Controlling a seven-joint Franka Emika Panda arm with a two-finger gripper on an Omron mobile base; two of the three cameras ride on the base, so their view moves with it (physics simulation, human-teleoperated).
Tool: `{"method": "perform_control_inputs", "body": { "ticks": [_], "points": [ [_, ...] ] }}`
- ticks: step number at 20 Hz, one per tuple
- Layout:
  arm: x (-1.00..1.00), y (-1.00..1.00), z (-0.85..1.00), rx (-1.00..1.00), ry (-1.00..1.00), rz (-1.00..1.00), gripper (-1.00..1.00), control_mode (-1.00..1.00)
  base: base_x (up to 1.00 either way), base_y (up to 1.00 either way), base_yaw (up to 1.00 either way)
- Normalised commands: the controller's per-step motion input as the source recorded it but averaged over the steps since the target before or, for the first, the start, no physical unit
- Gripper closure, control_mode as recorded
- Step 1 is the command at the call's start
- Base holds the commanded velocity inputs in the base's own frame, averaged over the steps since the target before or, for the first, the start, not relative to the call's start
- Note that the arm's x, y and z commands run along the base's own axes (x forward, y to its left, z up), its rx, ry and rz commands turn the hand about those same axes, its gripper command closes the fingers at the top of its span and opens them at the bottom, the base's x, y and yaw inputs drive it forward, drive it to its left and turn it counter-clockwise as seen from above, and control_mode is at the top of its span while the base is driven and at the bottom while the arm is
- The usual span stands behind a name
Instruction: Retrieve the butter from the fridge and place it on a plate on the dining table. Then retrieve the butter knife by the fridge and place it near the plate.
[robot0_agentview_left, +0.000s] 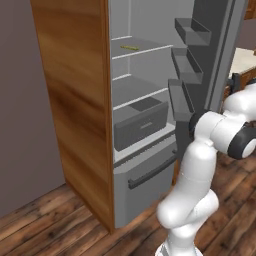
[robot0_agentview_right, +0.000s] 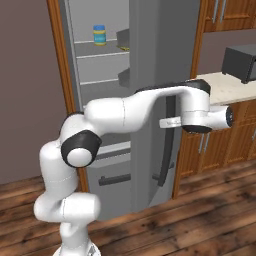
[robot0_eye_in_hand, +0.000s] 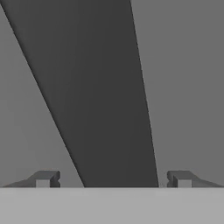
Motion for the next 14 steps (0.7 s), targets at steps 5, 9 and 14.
{"method": "perform_control_inputs", "body": {
  "ticks": [5,9,14],
  "points": [
    [0.08,-0.53,0.00,0.03,-0.23,0.24,-1.00,-1.00,0.00,0.00,0.00],
    [0.00,-0.81,0.00,0.05,-0.03,0.18,-1.00,-1.00,0.00,0.00,0.00],
    [-0.02,-0.89,0.00,0.06,0.00,0.12,-1.00,-1.00,0.00,0.00,0.00]
  ]
}}
